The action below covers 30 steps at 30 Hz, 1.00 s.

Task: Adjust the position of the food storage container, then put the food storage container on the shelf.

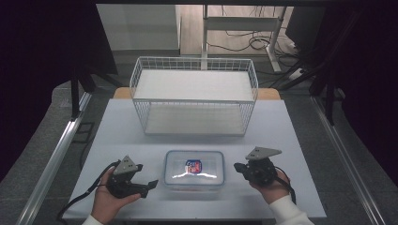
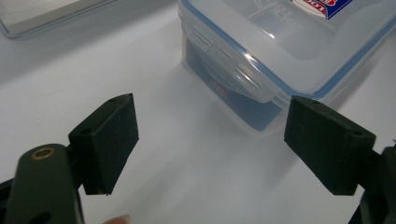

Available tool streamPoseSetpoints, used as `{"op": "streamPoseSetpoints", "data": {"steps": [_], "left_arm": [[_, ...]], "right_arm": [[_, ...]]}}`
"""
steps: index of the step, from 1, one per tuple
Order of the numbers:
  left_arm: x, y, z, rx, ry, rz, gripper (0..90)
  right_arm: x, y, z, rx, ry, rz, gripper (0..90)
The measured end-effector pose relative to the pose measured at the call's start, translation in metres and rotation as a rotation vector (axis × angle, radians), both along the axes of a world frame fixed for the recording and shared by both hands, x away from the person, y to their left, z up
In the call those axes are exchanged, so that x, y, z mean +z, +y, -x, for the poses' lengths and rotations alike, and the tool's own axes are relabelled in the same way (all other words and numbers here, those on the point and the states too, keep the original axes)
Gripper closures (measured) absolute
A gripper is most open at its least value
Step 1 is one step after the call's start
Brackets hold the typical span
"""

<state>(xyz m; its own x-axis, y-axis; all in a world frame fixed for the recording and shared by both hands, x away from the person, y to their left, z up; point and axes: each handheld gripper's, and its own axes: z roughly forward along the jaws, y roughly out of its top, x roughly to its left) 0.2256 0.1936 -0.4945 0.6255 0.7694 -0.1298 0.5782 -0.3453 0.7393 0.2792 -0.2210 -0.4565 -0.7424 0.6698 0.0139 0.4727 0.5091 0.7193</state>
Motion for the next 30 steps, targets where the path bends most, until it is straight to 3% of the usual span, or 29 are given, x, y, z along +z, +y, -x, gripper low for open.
{"op": "streamPoseSetpoints", "data": {"steps": [3, 4, 5, 6, 9, 10, 14, 21, 25, 26, 30], "left_arm": [[0.000, 0.000, 0.000, -0.001, -0.002, 0.000, 17.2], [0.000, 0.000, 0.000, -0.001, -0.003, 0.000, 17.2], [0.000, 0.000, 0.000, -0.001, -0.004, 0.000, 17.2], [0.000, 0.000, 0.001, -0.001, -0.003, 0.002, 17.2], [0.000, 0.000, 0.000, -0.004, -0.001, 0.000, 17.2], [-0.001, -0.001, 0.000, -0.005, 0.000, -0.002, 17.2], [-0.001, -0.001, -0.001, -0.007, 0.002, -0.004, 17.1], [-0.001, -0.001, -0.001, 0.000, 0.004, -0.005, 17.2], [0.001, 0.000, -0.002, 0.008, 0.009, 0.022, 17.0], [0.002, 0.000, -0.003, 0.011, 0.015, 0.037, 17.0], [0.002, 0.000, -0.005, 0.013, 0.023, 0.061, 16.8]], "right_arm": [[0.000, -0.002, 0.006, 0.006, -0.018, -0.025, 78.0], [-0.001, -0.003, 0.011, 0.023, -0.030, -0.054, 55.8], [-0.001, -0.003, 0.011, 0.023, -0.030, -0.054, 55.8], [-0.004, -0.001, 0.015, -0.002, -0.050, -0.064, 39.2], [-0.005, -0.001, 0.018, -0.037, -0.054, -0.083, 33.0], [-0.003, -0.002, 0.018, -0.056, -0.036, -0.115, 27.9], [-0.003, -0.003, 0.016, -0.052, 0.011, -0.162, 27.0], [-0.004, -0.002, 0.015, -0.048, 0.058, -0.174, 22.0], [-0.004, -0.003, 0.013, -0.056, 0.074, -0.200, 20.3], [-0.005, -0.005, 0.012, -0.058, 0.086, -0.230, 19.8], [-0.005, -0.005, 0.011, -0.058, 0.077, -0.227, 20.4]]}}
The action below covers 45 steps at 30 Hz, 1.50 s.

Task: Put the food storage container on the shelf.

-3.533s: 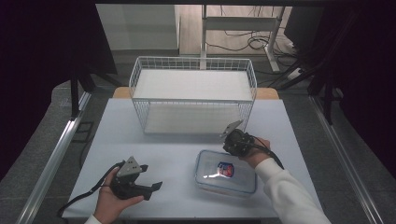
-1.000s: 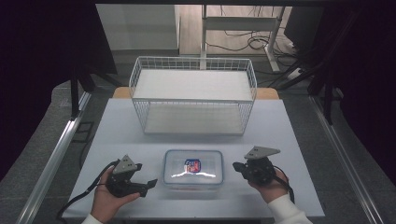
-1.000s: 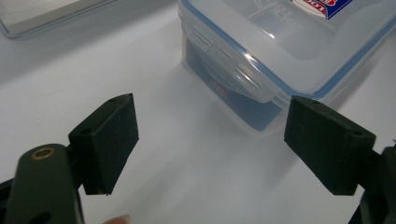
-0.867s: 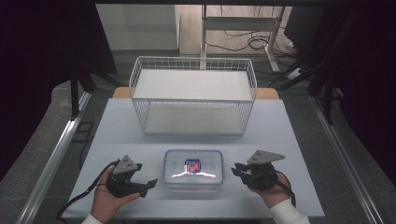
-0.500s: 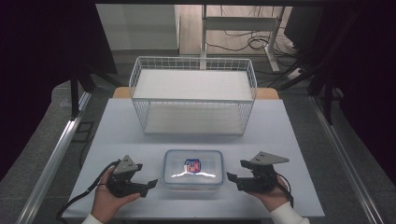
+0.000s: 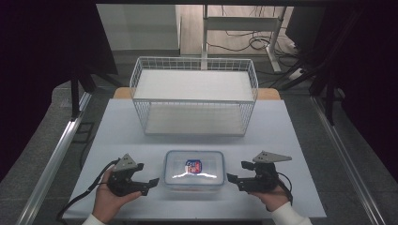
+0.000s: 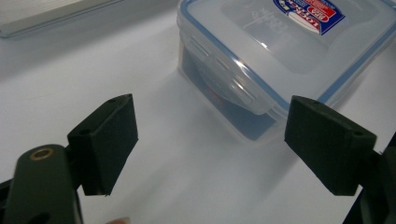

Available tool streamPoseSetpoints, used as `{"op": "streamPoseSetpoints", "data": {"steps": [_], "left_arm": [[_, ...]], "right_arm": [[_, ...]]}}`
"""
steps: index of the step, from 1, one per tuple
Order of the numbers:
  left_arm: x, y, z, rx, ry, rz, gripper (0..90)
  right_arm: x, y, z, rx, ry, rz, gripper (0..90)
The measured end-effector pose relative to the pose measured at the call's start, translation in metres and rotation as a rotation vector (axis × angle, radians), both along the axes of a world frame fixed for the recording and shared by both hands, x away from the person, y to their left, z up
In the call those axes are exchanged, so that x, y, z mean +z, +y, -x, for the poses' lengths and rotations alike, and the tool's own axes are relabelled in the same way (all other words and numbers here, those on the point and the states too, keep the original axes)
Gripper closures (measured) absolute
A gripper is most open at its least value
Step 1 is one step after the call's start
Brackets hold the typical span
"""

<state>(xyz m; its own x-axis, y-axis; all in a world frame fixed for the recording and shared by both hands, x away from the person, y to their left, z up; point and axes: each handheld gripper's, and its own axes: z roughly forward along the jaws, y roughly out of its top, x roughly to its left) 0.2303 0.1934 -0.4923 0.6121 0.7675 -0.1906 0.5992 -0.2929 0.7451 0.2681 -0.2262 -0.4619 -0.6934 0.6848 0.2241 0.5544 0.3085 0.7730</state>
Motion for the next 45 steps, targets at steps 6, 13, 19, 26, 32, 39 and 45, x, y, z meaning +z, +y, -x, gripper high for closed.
{"op": "streamPoseSetpoints", "data": {"steps": [6, 13, 19, 26, 32, 39, 45], "left_arm": [[0.005, 0.002, -0.004, 0.007, 0.020, 0.062, 18.6], [0.013, -0.003, -0.015, 0.003, 0.056, 0.109, 18.2], [0.006, -0.008, -0.039, -0.011, 0.188, 0.190, 17.4], [-0.005, -0.010, -0.058, -0.014, 0.252, 0.260, 17.8], [-0.018, -0.017, -0.064, -0.053, 0.307, 0.280, 19.5], [-0.022, -0.021, -0.064, -0.086, 0.341, 0.309, 25.2], [-0.023, -0.021, -0.065, -0.092, 0.349, 0.322, 27.1]], "right_arm": [[0.000, 0.003, -0.002, 0.005, 0.015, 0.001, 20.7], [0.004, 0.003, -0.001, -0.004, 0.020, -0.027, 20.1], [0.002, 0.005, -0.004, 0.011, 0.028, -0.018, 19.3], [0.001, 0.005, -0.005, 0.007, 0.035, -0.021, 19.0], [-0.002, 0.007, -0.009, 0.011, 0.047, -0.023, 18.9], [-0.010, 0.016, -0.025, 0.035, 0.111, -0.055, 15.2], [-0.032, 0.030, -0.046, 0.063, 0.260, -0.065, 10.0]]}}
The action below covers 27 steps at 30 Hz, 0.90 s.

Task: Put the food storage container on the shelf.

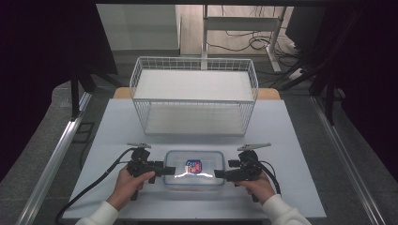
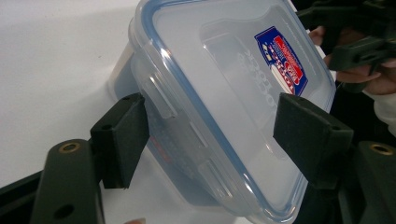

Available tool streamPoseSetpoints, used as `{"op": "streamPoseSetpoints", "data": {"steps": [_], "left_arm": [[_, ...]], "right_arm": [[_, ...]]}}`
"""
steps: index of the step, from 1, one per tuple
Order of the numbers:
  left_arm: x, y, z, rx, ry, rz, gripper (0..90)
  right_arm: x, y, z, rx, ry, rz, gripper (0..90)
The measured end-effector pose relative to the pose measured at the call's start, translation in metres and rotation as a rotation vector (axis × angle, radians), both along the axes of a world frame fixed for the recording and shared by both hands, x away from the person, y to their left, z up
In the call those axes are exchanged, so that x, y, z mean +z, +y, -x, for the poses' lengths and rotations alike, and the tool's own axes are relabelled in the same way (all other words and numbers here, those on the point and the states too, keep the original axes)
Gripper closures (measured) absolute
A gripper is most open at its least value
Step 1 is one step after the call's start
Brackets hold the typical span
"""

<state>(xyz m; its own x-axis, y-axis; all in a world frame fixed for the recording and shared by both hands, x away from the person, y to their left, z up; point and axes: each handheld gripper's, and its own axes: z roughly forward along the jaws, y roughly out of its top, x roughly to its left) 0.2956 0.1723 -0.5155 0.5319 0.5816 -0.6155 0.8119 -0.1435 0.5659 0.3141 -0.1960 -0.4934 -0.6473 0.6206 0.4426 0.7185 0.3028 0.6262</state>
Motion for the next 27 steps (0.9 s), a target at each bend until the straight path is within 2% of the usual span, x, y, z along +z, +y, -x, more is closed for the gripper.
{"op": "streamPoseSetpoints", "data": {"steps": [2, 6, 7, 8, 10, 14, 18, 20, 27], "left_arm": [[0.000, 0.000, 0.000, 0.001, 0.003, 0.000, 27.4], [0.000, 0.000, 0.000, 0.004, 0.007, 0.001, 27.8], [0.000, 0.000, 0.000, 0.006, 0.008, 0.002, 28.1], [0.000, 0.000, 0.000, 0.006, 0.008, 0.002, 28.2], [0.000, 0.000, 0.000, 0.006, 0.009, 0.002, 28.3], [0.001, 0.001, 0.000, 0.009, 0.012, 0.006, 29.1], [0.003, 0.001, 0.001, 0.012, 0.006, 0.007, 31.8], [0.005, 0.001, 0.003, 0.016, -0.003, 0.009, 34.7], [0.011, 0.004, 0.017, 0.033, -0.048, 0.013, 41.6]], "right_arm": [[-0.005, 0.003, -0.002, 0.014, 0.043, -0.011, 9.9], [-0.007, 0.005, -0.003, 0.025, 0.072, -0.043, 13.2], [-0.009, 0.005, -0.005, 0.026, 0.100, -0.056, 14.6], [-0.009, 0.005, -0.005, 0.026, 0.100, -0.056, 14.6], [-0.009, 0.005, -0.006, 0.016, 0.134, -0.067, 17.4], [-0.005, -0.001, -0.006, -0.006, 0.142, -0.078, 29.0], [-0.003, -0.004, -0.006, -0.015, 0.155, -0.090, 33.9], [-0.001, -0.008, -0.004, -0.016, 0.151, -0.105, 38.5], [0.005, -0.011, 0.008, -0.033, 0.115, -0.121, 45.8]]}}
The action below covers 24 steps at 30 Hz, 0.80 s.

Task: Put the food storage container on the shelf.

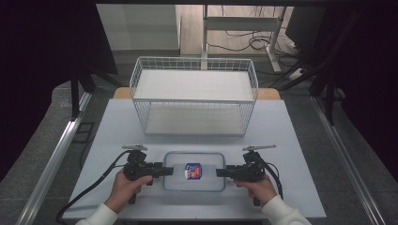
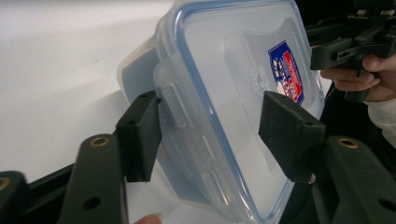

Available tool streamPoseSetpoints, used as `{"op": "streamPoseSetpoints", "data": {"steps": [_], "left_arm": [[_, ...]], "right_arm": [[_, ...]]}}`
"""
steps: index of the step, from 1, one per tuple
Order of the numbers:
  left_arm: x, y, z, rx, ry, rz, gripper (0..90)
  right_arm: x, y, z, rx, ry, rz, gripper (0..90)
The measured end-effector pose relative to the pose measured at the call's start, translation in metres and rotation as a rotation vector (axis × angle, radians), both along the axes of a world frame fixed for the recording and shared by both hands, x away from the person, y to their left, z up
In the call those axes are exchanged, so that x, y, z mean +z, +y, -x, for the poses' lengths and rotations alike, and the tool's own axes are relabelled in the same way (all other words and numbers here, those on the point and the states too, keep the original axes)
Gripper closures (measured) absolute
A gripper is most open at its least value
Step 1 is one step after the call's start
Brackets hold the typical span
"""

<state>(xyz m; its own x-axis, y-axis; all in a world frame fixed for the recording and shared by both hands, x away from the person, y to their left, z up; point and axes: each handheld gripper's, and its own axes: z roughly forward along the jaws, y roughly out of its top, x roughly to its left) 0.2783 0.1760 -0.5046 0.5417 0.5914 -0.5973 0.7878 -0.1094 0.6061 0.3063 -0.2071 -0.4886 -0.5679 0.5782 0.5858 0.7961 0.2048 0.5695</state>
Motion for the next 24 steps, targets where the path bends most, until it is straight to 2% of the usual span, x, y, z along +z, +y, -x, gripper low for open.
{"op": "streamPoseSetpoints", "data": {"steps": [7, 17, 20, 24], "left_arm": [[0.006, -0.001, 0.014, 0.014, -0.038, -0.010, 44.4], [0.010, 0.001, 0.017, 0.013, -0.033, -0.005, 47.0], [0.016, 0.001, 0.019, 0.026, -0.065, -0.019, 47.5], [0.018, 0.002, 0.019, 0.031, -0.072, -0.021, 47.0]], "right_arm": [[0.005, 0.000, 0.014, -0.024, -0.037, 0.003, 49.1], [0.008, 0.000, 0.020, -0.042, -0.043, 0.003, 50.7], [0.010, 0.001, 0.022, -0.056, -0.039, -0.005, 52.3], [0.012, 0.003, 0.023, -0.054, -0.058, -0.005, 52.5]]}}
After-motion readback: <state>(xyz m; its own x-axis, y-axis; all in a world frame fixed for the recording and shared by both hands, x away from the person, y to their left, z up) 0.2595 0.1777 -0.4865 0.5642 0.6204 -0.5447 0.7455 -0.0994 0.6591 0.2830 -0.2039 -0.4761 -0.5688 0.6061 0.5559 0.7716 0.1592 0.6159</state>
